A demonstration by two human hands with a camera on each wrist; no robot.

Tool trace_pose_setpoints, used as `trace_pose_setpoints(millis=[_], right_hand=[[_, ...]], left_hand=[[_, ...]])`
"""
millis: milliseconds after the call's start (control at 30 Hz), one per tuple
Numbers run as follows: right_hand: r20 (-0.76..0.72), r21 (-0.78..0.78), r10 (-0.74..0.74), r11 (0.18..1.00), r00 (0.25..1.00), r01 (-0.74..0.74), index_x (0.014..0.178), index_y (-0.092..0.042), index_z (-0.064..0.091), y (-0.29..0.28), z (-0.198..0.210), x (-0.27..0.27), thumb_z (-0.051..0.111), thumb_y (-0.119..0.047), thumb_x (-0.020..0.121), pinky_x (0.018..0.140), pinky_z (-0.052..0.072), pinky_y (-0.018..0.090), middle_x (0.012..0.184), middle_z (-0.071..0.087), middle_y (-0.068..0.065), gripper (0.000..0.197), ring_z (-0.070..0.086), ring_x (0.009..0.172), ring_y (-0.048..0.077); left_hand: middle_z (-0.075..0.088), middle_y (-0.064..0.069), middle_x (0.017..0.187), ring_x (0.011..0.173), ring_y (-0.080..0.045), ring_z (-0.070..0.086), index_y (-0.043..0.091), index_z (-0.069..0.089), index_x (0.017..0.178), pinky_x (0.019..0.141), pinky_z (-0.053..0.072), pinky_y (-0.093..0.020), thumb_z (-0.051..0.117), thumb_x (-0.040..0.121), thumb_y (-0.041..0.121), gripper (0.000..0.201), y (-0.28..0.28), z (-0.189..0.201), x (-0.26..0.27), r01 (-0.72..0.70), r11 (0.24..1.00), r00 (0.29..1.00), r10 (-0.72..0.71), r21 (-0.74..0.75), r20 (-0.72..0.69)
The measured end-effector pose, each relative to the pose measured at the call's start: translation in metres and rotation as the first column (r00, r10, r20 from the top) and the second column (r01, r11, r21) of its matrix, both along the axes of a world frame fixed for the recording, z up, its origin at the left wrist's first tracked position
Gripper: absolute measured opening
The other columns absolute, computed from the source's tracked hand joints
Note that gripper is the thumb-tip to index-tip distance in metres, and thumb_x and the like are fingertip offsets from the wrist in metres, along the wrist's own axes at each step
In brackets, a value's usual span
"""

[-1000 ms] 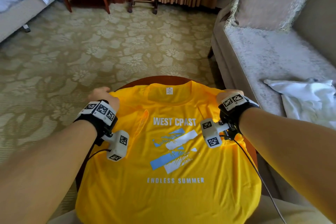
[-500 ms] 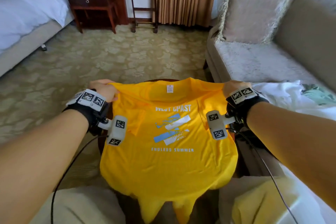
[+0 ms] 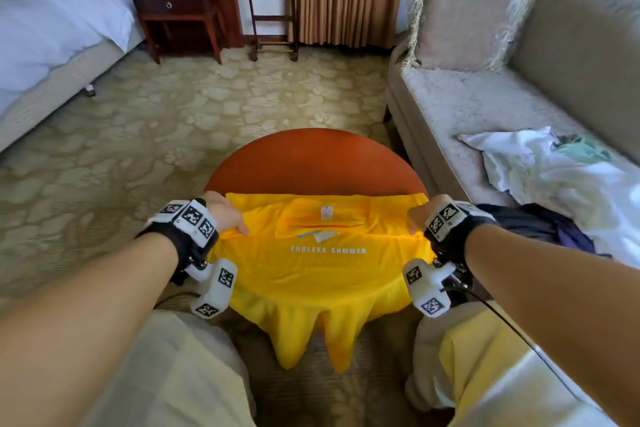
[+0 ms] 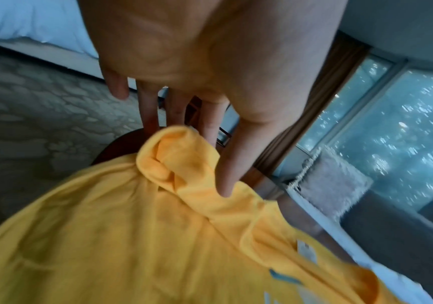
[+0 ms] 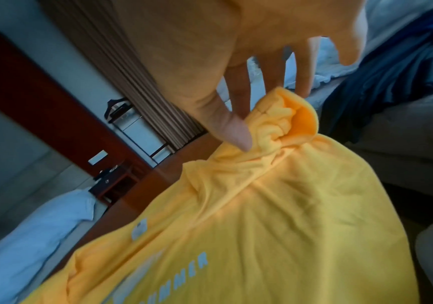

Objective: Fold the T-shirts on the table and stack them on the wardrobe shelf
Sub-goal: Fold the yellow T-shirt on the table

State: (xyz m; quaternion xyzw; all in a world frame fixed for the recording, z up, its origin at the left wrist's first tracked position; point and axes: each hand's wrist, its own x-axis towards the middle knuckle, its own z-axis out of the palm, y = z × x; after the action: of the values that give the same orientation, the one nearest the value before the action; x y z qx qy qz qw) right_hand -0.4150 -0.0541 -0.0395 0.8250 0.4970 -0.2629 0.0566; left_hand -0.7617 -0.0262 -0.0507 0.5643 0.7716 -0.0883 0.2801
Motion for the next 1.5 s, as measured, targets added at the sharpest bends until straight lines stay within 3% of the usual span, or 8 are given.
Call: trace_pose_setpoints(millis=[233, 400, 600, 800, 933, 1033, 1233, 1500], right_hand=[[0.106, 0.095, 0.059, 0.993, 0.993, -0.069, 0.128, -0.022, 0.048, 0.003, -0.02, -0.024, 0.075, -0.029, 0.077, 0.109, 0.033, 0.048, 0.097, 0.059, 0.002, 0.058, 0.056, 0.11, 0.029], [0.023, 0.169, -0.027, 0.985, 0.999, 0.023, 0.095, -0.016, 0.062, 0.007, -0.017, -0.028, 0.063, -0.022, 0.08, 0.09, 0.05, 0.046, 0.075, 0.056, 0.004, 0.016, 0.059, 0.078, 0.027], [-0.208, 0.257, 0.013, 0.965, 0.978, 0.042, 0.075, -0.01, 0.069, 0.014, 0.019, -0.02, 0.06, -0.015, 0.076, 0.058, 0.051, 0.027, 0.078, 0.064, 0.005, 0.01, 0.06, 0.067, 0.022], [-0.205, -0.249, 0.303, 0.903, 0.931, -0.349, 0.081, -0.016, 0.069, 0.001, 0.025, -0.028, 0.059, -0.024, 0.09, 0.066, 0.042, 0.019, 0.081, 0.065, -0.005, 0.016, 0.058, 0.082, 0.012], [-0.207, -0.194, 0.197, 0.952, 0.958, -0.237, 0.088, -0.019, 0.073, 0.003, 0.016, -0.023, 0.057, -0.033, 0.091, 0.068, 0.045, 0.025, 0.099, 0.071, 0.004, 0.022, 0.063, 0.086, 0.016], [-0.061, -0.018, 0.066, 0.998, 0.996, -0.067, 0.11, -0.007, 0.065, 0.009, 0.015, -0.012, 0.052, -0.027, 0.096, 0.07, 0.046, 0.023, 0.083, 0.062, 0.006, 0.027, 0.056, 0.069, 0.015], [0.071, -0.068, 0.072, 0.995, 0.995, -0.067, 0.149, -0.023, 0.027, 0.019, -0.022, -0.002, 0.069, -0.052, 0.08, 0.095, 0.048, 0.04, 0.149, 0.029, 0.014, 0.086, 0.044, 0.129, 0.034], [0.156, -0.135, 0.146, 0.983, 0.977, -0.125, 0.153, -0.036, -0.004, 0.052, -0.056, -0.015, 0.051, -0.066, 0.084, 0.117, 0.0, 0.06, 0.16, -0.019, 0.009, 0.093, -0.017, 0.145, 0.038]], left_hand=[[0.043, -0.002, 0.133, 0.123, -0.034, 0.034, 0.029, 0.054, 0.12, 0.097, 0.036, -0.046, 0.067, 0.073, 0.057, 0.056, 0.001, -0.012, 0.032, 0.141, 0.984, 0.98, -0.123, 0.112, -0.158], [0.053, -0.009, 0.129, 0.121, -0.035, 0.046, 0.02, 0.054, 0.123, 0.097, 0.033, -0.046, 0.057, 0.087, 0.023, 0.036, 0.004, -0.017, 0.045, 0.048, 0.991, 0.997, -0.04, 0.127, -0.07], [0.067, 0.001, 0.101, 0.099, -0.018, 0.055, 0.015, 0.08, 0.082, 0.089, 0.052, -0.035, 0.066, 0.082, 0.008, 0.015, 0.013, 0.02, 0.029, -0.017, 0.98, 0.957, -0.041, 0.197, 0.287], [0.068, 0.002, 0.111, 0.112, -0.022, 0.057, 0.021, 0.081, 0.071, 0.098, 0.049, -0.04, 0.067, 0.078, 0.007, 0.021, 0.006, 0.023, 0.011, 0.184, 0.969, 0.968, -0.15, -0.165, 0.199], [0.057, -0.006, 0.073, 0.068, -0.022, 0.05, 0.011, 0.054, 0.056, 0.066, 0.043, -0.032, 0.073, 0.072, 0.016, 0.025, 0.01, 0.006, 0.0, -0.039, 0.999, 0.971, 0.031, 0.031, 0.235], [0.053, -0.009, 0.073, 0.063, -0.022, 0.049, 0.01, 0.05, 0.068, 0.058, 0.041, -0.029, 0.07, 0.081, 0.021, 0.027, 0.013, 0.001, -0.002, -0.176, 0.978, 0.957, 0.144, 0.109, 0.252], [0.045, -0.006, 0.132, 0.109, -0.028, 0.054, 0.023, 0.056, 0.124, 0.086, 0.053, -0.038, 0.071, 0.081, 0.047, 0.051, 0.018, -0.024, 0.002, -0.009, 0.989, 0.992, -0.009, 0.145, 0.128], [0.004, -0.013, 0.151, 0.136, -0.041, 0.029, 0.022, 0.014, 0.154, 0.103, 0.045, -0.047, 0.065, 0.076, 0.066, 0.103, 0.052, -0.05, 0.019, 0.026, 0.999, 0.998, -0.027, -0.026, -0.055]])
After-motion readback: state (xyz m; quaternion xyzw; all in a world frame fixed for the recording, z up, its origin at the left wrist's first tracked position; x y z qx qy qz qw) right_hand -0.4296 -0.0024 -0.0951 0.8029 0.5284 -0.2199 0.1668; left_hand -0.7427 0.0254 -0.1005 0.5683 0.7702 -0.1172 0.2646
